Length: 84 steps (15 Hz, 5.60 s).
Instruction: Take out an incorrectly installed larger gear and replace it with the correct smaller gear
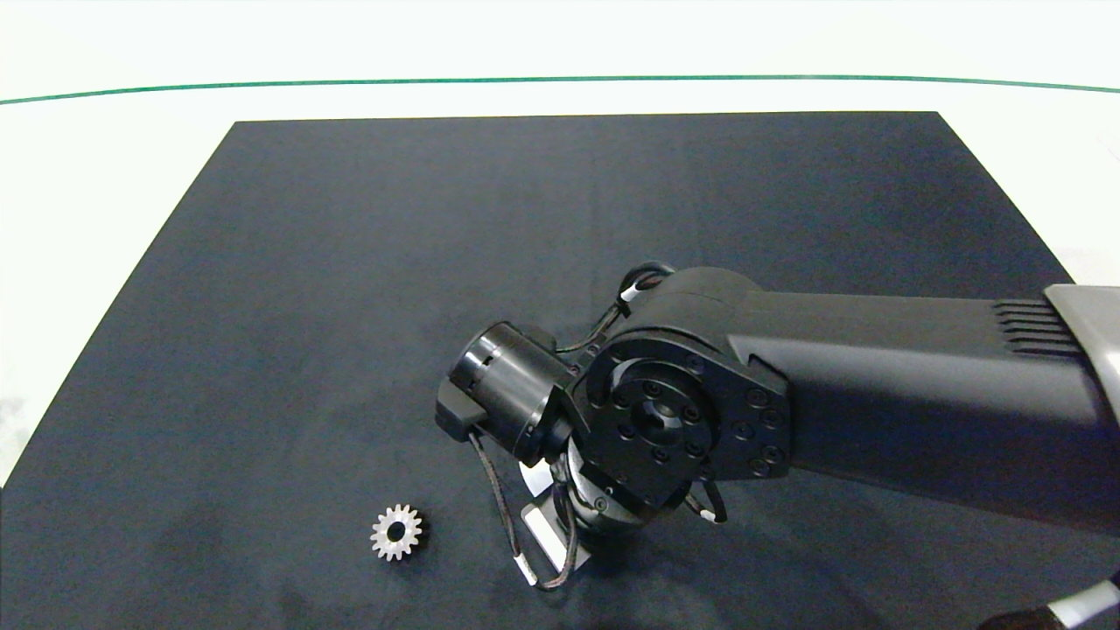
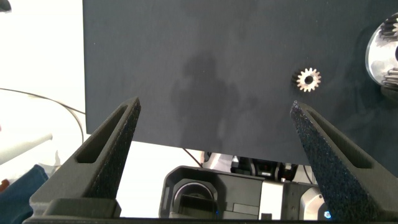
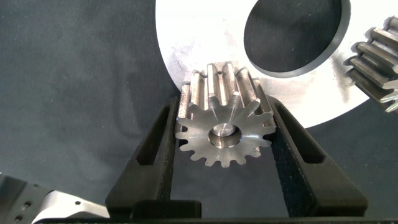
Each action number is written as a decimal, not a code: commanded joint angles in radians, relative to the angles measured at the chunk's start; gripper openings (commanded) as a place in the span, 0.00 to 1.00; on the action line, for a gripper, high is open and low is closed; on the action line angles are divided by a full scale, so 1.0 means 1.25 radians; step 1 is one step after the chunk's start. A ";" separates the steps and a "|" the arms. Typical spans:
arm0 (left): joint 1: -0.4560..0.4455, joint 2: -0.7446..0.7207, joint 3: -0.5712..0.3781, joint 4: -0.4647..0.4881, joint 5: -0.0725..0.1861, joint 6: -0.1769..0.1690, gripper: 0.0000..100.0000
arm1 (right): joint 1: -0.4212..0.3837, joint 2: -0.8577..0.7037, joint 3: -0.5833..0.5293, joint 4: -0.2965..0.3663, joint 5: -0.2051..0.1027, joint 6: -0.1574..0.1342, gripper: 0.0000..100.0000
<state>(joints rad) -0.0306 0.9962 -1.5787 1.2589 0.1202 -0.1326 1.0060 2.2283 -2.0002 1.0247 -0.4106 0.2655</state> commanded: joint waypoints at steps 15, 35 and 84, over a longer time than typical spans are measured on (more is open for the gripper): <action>0.000 0.001 0.000 0.005 0.001 -0.001 1.00 | 0.006 0.000 0.000 0.009 -0.008 0.008 0.00; -0.001 0.000 0.003 0.005 0.001 0.002 1.00 | 0.040 -0.072 0.000 0.023 -0.010 0.007 0.00; -0.001 0.000 0.005 0.007 0.001 0.001 1.00 | -0.119 -0.423 0.749 -0.376 0.038 0.002 1.00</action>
<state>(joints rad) -0.0321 0.9943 -1.5730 1.2600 0.1202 -0.1309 0.8572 1.6996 -1.0645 0.5521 -0.3613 0.2668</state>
